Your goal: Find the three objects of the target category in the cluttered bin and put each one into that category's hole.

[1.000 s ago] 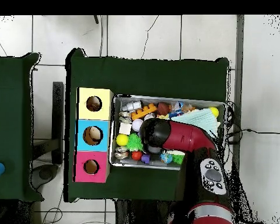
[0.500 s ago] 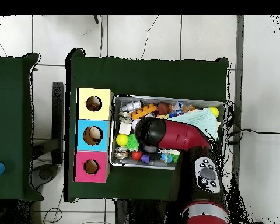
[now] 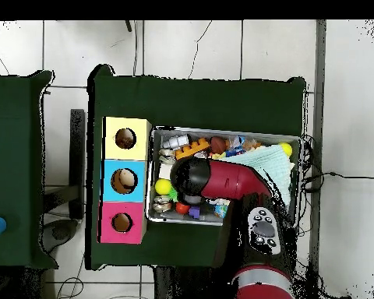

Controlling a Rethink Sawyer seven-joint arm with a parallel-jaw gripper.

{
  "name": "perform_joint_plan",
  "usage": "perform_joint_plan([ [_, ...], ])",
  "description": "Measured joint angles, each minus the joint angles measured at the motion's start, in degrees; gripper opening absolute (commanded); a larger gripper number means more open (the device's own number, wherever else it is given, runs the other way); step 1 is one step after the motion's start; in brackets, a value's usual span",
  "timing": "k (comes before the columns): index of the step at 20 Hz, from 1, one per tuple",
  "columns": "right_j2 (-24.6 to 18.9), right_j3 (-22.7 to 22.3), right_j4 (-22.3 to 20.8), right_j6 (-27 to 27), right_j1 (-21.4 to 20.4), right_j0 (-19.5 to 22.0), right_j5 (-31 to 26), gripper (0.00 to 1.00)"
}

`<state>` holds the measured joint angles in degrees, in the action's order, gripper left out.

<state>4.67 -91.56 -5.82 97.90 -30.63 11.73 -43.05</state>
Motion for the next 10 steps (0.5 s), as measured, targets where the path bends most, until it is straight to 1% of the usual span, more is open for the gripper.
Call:
perform_joint_plan([
  [8,0.43,1.38,0.01,0.0,0.52,0.08,0.01,0.0],
  [9,0.44,1.58,0.0,0.0,0.52,0.14,0.01,1.0],
  [10,0.44,1.58,0.0,0.0,0.53,0.14,0.01,1.0],
])
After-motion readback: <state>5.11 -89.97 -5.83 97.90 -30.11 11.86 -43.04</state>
